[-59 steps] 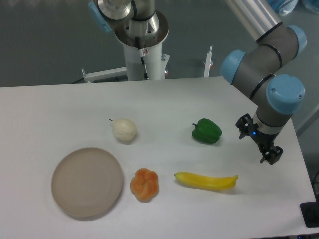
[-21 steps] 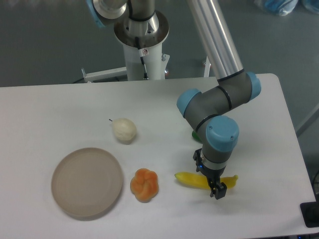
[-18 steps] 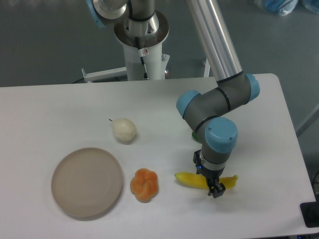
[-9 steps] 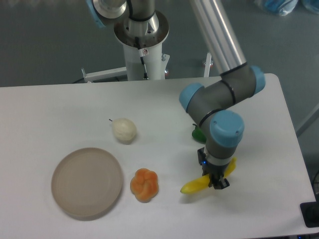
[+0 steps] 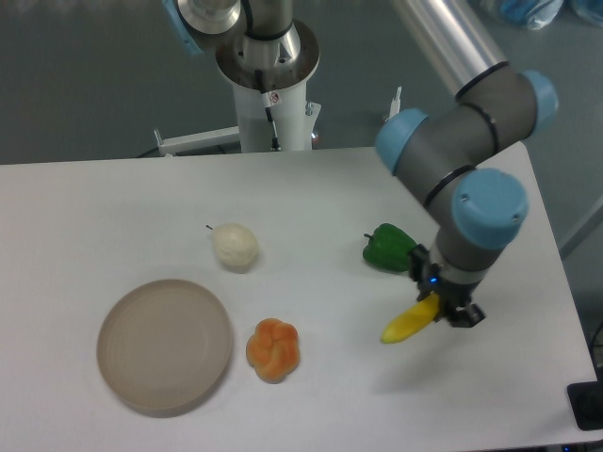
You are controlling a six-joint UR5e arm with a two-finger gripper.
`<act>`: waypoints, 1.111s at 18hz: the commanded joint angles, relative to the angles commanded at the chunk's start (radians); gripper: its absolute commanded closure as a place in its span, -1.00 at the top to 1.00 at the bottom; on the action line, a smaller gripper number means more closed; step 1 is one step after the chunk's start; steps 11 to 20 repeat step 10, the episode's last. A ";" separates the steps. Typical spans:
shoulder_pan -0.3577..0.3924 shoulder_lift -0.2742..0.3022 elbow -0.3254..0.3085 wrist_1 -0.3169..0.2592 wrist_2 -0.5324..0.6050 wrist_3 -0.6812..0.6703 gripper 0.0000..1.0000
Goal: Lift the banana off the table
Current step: 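Lift the grasped banana up off the table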
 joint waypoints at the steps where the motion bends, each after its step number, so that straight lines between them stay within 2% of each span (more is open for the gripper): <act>1: 0.008 0.000 0.000 -0.006 -0.015 0.005 -1.00; 5: 0.014 -0.008 0.000 0.006 -0.042 0.049 -1.00; 20: 0.017 -0.011 0.002 0.015 -0.039 0.052 -1.00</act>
